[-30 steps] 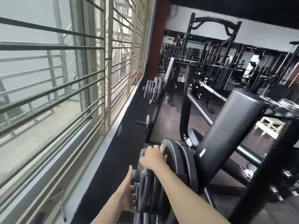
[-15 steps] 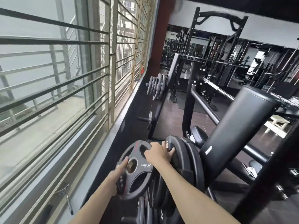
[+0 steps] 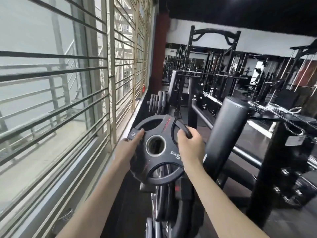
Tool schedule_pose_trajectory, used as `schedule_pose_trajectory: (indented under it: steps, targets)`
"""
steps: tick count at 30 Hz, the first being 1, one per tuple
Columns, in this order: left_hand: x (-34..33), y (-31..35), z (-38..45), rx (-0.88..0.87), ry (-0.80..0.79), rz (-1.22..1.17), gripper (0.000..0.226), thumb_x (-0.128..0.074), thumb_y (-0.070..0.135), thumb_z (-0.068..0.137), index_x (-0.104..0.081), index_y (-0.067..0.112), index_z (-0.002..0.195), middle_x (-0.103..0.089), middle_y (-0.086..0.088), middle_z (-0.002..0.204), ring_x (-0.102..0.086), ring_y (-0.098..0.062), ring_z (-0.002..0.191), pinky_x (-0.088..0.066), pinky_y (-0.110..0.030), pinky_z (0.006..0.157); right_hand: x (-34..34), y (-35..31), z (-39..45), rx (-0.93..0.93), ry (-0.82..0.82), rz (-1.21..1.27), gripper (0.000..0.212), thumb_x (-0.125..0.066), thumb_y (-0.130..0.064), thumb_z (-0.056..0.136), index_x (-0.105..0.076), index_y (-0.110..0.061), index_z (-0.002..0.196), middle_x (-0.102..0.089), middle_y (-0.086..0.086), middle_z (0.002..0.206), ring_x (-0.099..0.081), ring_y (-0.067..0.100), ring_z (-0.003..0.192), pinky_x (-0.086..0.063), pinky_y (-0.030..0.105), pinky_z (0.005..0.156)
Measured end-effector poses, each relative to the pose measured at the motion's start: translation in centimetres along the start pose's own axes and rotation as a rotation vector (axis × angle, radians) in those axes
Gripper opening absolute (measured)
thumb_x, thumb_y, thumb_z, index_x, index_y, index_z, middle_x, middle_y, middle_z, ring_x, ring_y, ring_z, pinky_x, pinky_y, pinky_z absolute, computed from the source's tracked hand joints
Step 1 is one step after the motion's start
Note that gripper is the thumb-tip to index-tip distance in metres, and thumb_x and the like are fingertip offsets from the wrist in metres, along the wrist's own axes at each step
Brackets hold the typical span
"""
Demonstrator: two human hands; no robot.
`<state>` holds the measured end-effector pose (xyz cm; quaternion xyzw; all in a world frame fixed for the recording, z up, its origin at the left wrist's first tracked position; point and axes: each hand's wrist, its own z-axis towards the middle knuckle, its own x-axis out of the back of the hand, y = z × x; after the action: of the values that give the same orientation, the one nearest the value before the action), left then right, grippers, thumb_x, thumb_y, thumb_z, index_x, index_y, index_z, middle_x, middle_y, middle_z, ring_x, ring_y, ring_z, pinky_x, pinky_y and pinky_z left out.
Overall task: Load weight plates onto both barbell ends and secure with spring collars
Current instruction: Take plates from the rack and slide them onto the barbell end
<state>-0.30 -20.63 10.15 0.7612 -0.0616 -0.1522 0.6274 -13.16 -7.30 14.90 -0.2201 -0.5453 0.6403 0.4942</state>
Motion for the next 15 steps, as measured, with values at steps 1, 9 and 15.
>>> schedule_pose_trajectory:
  steps: [1, 9, 15]
  targets:
    - [-1.1, 1.0, -1.6, -0.044, -0.011, 0.011, 0.075, -0.079, 0.072, 0.066, -0.067, 0.006, 0.101, -0.063, -0.008, 0.076, -0.054, -0.021, 0.061, -0.041, -0.029, 0.06, 1.8, -0.1, -0.4, 0.009, 0.038, 0.043, 0.028, -0.054, -0.036, 0.091, -0.068, -0.017, 0.106, -0.071, -0.008, 0.089, -0.064, 0.014, 0.08, -0.053, 0.031, 0.069]
    - [-10.3, 3.6, -16.3, -0.259, -0.192, 0.07, 0.049, -0.081, 0.058, 0.074, -0.072, 0.013, 0.089, -0.057, 0.009, 0.055, -0.044, -0.005, 0.041, -0.037, -0.028, 0.051, 19.0, 1.3, -6.1, 0.065, 0.311, 0.26, 0.019, -0.06, -0.034, 0.098, -0.073, -0.021, 0.098, -0.074, -0.008, 0.086, -0.065, -0.002, 0.074, -0.049, 0.016, 0.068]
    - [-18.7, 0.0, -31.7, -0.283, -0.294, 0.045, 0.047, -0.079, 0.056, 0.078, -0.071, 0.011, 0.091, -0.051, 0.007, 0.047, -0.042, -0.009, 0.036, -0.037, -0.026, 0.045, 36.0, 3.7, -11.9, 0.147, 0.393, 0.201, 0.02, -0.059, -0.034, 0.1, -0.067, -0.025, 0.083, -0.062, -0.017, 0.064, -0.054, 0.0, 0.057, -0.039, 0.014, 0.056]
